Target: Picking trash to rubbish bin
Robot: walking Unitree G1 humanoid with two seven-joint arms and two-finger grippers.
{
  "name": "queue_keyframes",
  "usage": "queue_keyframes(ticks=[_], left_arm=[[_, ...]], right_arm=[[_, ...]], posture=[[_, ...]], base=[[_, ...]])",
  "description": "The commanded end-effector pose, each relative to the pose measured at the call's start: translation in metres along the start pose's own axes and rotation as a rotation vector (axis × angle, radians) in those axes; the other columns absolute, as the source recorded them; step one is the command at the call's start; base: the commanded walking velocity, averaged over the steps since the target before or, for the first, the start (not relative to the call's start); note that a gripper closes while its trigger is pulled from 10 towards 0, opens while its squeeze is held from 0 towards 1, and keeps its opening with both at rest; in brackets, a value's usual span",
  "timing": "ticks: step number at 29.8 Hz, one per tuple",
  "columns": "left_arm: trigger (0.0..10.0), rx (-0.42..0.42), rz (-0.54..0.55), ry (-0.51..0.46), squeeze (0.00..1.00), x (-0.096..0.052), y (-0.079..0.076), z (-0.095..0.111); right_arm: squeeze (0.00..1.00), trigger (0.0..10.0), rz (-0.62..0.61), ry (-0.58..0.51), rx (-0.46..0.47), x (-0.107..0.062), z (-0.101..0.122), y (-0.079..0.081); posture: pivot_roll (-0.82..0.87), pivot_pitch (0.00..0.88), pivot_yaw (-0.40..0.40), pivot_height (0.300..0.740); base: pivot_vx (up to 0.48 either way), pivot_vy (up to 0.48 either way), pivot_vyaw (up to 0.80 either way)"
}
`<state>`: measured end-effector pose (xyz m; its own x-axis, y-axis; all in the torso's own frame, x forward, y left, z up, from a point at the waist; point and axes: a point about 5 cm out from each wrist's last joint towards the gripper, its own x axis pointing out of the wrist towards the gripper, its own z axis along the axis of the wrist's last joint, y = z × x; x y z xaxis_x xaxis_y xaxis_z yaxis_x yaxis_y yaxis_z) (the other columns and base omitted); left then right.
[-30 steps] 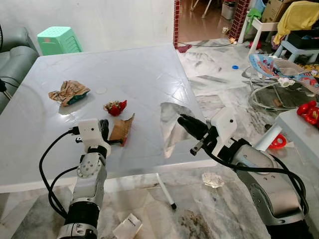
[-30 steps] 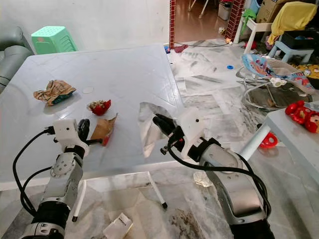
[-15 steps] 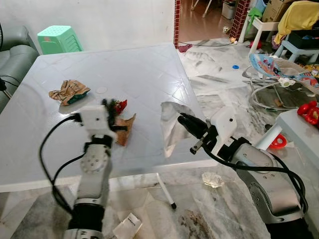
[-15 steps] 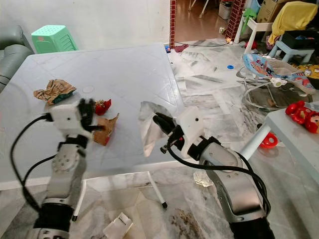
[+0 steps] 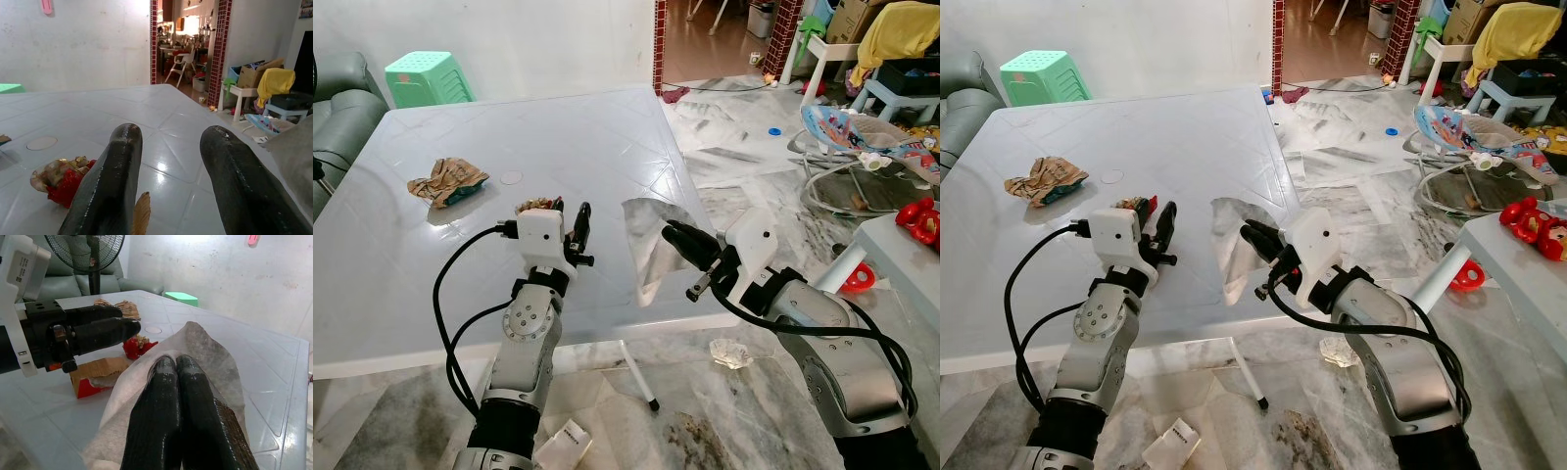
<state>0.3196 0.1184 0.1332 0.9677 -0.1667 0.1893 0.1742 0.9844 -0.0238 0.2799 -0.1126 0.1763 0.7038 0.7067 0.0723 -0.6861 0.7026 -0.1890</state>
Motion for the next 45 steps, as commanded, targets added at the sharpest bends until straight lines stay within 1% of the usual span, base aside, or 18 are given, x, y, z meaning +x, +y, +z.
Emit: queue_keyframes(ticks=[1,5,7,10,13,14,16,17,18,21,22,23,24,30,31,34,35,45], left_arm=[[10.0,0.032,0.002,0.023,1.00,-0.001,0.000,-0.003],[10.0,0.059,0.001,0.112,1.00,-0.006,-0.001,-0.018],[10.0,0.063,0.003,0.122,1.00,-0.006,-0.001,-0.020],[10.0,0.090,0.004,0.188,1.00,-0.009,0.003,-0.031],[10.0,0.100,0.005,0.192,1.00,-0.009,0.004,-0.032],[10.0,0.143,0.022,0.218,1.00,-0.009,0.007,-0.035],[10.0,0.143,0.022,0.218,1.00,-0.009,0.007,-0.035],[10.0,0.178,0.035,0.246,1.00,-0.010,0.009,-0.039],[10.0,0.189,0.037,0.261,1.00,-0.010,0.010,-0.041],[10.0,0.198,0.038,0.276,1.00,-0.011,0.011,-0.043],[10.0,0.201,0.031,0.285,0.66,-0.012,0.011,-0.045],[10.0,0.205,0.025,0.300,0.00,-0.013,0.011,-0.048],[10.0,0.210,0.018,0.340,0.00,-0.016,0.012,-0.055],[10.0,0.217,0.016,0.363,0.00,-0.016,0.013,-0.061],[10.0,0.237,0.031,0.388,0.00,-0.014,0.017,-0.065],[10.0,0.241,0.034,0.394,0.00,-0.013,0.018,-0.066],[0.0,0.235,0.040,0.400,0.00,-0.013,0.019,-0.066],[0.0,0.220,0.054,0.397,0.00,-0.011,0.022,-0.066]], right_arm=[[0.00,0.0,0.017,-0.014,-0.020,0.003,0.004,0.000],[0.00,0.0,0.019,-0.015,-0.021,0.003,0.004,0.001],[0.00,0.0,0.019,-0.015,-0.021,0.003,0.004,0.001],[0.00,0.0,0.019,-0.015,-0.021,0.003,0.004,0.001],[0.00,0.0,0.019,-0.015,-0.021,0.003,0.004,0.001],[0.00,0.0,0.019,-0.014,-0.022,0.003,0.004,0.001],[0.00,0.0,0.019,-0.014,-0.022,0.003,0.004,0.001],[0.00,0.0,0.020,-0.013,-0.022,0.003,0.004,0.001],[0.00,0.0,0.021,-0.012,-0.022,0.003,0.004,0.001],[0.00,0.0,0.022,-0.012,-0.022,0.003,0.004,0.001],[0.00,0.0,0.024,-0.010,-0.021,0.003,0.004,0.001],[0.00,0.0,0.025,-0.009,-0.021,0.002,0.004,0.001],[0.00,0.0,0.027,-0.008,-0.021,0.002,0.003,0.002],[0.00,0.0,0.029,-0.008,-0.020,0.002,0.003,0.002],[0.00,0.0,0.033,-0.007,-0.019,0.002,0.003,0.003],[0.00,0.0,0.035,-0.007,-0.019,0.002,0.003,0.003],[0.00,0.0,0.036,-0.008,-0.019,0.002,0.003,0.003],[0.00,0.0,0.032,-0.009,-0.019,0.002,0.004,0.003]], posture=[[-0.07,0.001,0.034,0.740],[-0.07,0.002,0.034,0.740],[-0.07,0.002,0.034,0.740],[-0.07,0.004,0.032,0.740],[-0.07,0.004,0.032,0.740],[-0.07,0.005,0.032,0.740],[-0.07,0.005,0.032,0.740],[-0.07,0.005,0.032,0.740],[-0.07,0.005,0.032,0.740],[-0.07,0.005,0.032,0.740],[-0.07,0.005,0.032,0.740],[-0.07,0.007,0.031,0.740],[-0.07,0.006,0.031,0.740],[-0.07,0.006,0.025,0.740],[-0.07,0.006,0.024,0.740],[-0.07,0.006,0.024,0.740],[-0.07,0.006,0.024,0.740],[-0.07,0.009,0.029,0.740]], base=[[0.000,0.000,0.00],[0.000,0.000,0.00],[0.000,0.000,0.00],[0.000,0.000,0.00],[0.000,0.000,0.00],[0.000,0.000,0.00],[0.000,0.000,0.00],[0.000,0.000,0.00],[0.000,0.000,0.00],[0.000,0.000,0.00],[0.000,0.000,0.00],[0.000,0.000,0.00],[0.000,0.000,0.00],[0.000,0.000,0.00],[0.000,0.000,0.00],[0.000,0.000,0.00],[0.000,0.000,0.00],[0.000,0.000,0.00]])
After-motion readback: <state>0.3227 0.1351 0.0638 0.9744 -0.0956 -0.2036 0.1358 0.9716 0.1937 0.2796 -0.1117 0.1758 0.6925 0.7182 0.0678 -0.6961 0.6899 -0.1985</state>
